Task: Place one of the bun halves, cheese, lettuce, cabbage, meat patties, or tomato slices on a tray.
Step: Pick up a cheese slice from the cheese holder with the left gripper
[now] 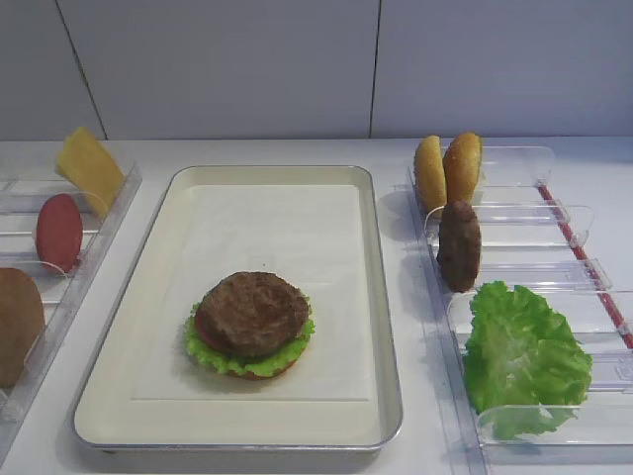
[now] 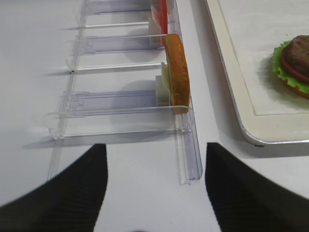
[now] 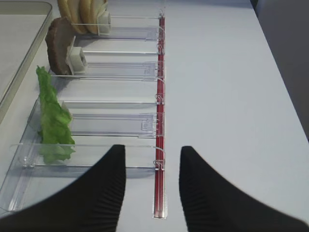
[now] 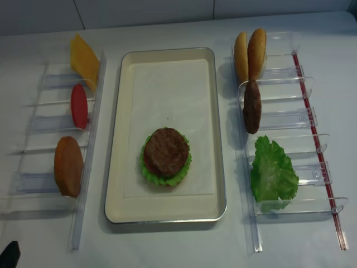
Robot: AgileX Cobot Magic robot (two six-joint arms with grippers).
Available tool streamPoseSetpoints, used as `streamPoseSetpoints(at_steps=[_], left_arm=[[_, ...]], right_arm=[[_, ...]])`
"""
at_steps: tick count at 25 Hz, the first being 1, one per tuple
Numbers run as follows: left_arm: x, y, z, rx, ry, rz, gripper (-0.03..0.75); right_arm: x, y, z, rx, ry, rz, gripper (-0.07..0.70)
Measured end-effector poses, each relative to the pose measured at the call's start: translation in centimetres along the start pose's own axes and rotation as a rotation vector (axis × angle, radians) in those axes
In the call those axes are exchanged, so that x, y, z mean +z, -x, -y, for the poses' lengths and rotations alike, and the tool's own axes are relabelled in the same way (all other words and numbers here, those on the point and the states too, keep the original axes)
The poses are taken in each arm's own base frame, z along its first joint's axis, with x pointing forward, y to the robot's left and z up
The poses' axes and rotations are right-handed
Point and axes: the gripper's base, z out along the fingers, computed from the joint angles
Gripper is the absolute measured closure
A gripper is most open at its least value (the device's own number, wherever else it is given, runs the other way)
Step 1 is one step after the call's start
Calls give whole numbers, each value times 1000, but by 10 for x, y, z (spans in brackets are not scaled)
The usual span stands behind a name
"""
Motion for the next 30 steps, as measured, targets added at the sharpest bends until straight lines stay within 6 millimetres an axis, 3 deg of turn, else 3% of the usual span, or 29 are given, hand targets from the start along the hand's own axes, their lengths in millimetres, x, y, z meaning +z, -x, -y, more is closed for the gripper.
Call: streamPoseSetpoints(at_steps=[11, 15, 20, 30], left_arm=[[0, 1, 1, 32, -16, 8, 294], [-8, 12, 2, 87, -19, 97, 294], [-4, 49, 5, 107, -21, 111, 294], [57, 142, 20, 80, -75, 34, 294]], right_arm=[[0, 0, 0, 0, 0, 0, 330], [0, 0, 0, 0, 0, 0, 330], [0, 0, 0, 0, 0, 0, 330], [0, 0, 0, 0, 0, 0, 330]])
